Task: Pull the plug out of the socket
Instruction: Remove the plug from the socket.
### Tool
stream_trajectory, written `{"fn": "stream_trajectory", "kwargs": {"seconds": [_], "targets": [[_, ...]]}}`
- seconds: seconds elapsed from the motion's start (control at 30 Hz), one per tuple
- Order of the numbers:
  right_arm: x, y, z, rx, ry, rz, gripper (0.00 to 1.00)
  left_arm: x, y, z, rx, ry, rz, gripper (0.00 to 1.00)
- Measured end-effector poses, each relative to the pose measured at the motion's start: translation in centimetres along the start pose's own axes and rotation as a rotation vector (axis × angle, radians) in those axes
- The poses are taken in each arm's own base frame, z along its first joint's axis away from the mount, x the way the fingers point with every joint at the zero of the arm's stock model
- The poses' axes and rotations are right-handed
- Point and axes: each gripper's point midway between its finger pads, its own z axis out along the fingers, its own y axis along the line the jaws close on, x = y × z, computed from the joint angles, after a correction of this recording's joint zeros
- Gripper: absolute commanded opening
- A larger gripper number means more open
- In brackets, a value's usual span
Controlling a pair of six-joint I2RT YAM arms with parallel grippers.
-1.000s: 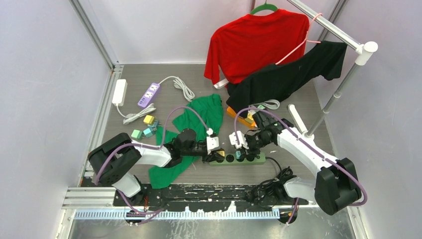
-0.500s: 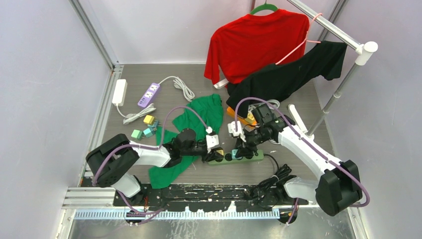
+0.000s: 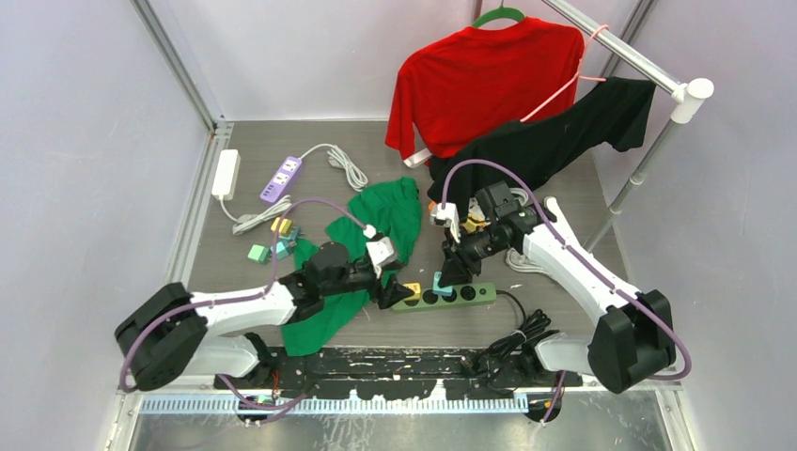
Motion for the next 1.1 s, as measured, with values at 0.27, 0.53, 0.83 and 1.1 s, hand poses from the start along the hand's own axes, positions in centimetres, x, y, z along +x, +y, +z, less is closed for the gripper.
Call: {"fn": "stream_trajectory", "kwargs": {"seconds": [0.27, 0.53, 0.83, 1.1], "targets": [[-0.3, -1.0, 0.1, 0.012, 0.006, 0.209, 0.01, -2.9, -0.7, -2.4, -0.051, -0.054, -0.169, 0.8], [-0.4, -2.0, 0.5, 0.004, 0.023, 0.335, 0.01, -4.3, -1.2, -2.9, -0.079, -0.108, -0.424, 0.83], [-0.3, -2.5, 0.8, -0.014, 0.042, 0.422, 0.01, -3.3, -1.1, -1.8, -0.131, -0.084, -0.71, 0.85], [-0.1, -2.3, 0.9, -0.027, 0.051, 0.446, 0.01, -4.1, -3.7, 1.1, -0.288, 0.038, -0.654, 0.87]]}}
